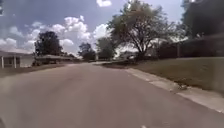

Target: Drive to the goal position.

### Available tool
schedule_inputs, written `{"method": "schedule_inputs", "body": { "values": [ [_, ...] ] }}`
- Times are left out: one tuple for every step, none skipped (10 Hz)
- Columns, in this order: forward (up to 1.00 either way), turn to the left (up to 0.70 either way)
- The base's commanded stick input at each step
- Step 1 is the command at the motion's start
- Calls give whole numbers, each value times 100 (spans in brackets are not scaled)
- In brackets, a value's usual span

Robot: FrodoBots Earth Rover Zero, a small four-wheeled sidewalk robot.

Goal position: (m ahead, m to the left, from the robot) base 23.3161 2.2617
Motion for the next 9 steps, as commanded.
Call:
{"method": "schedule_inputs", "body": {
  "values": [
    [70,0],
    [70,0],
    [70,0],
    [70,0],
    [70,0],
    [70,0],
    [70,0],
    [70,0],
    [70,0]
  ]
}}
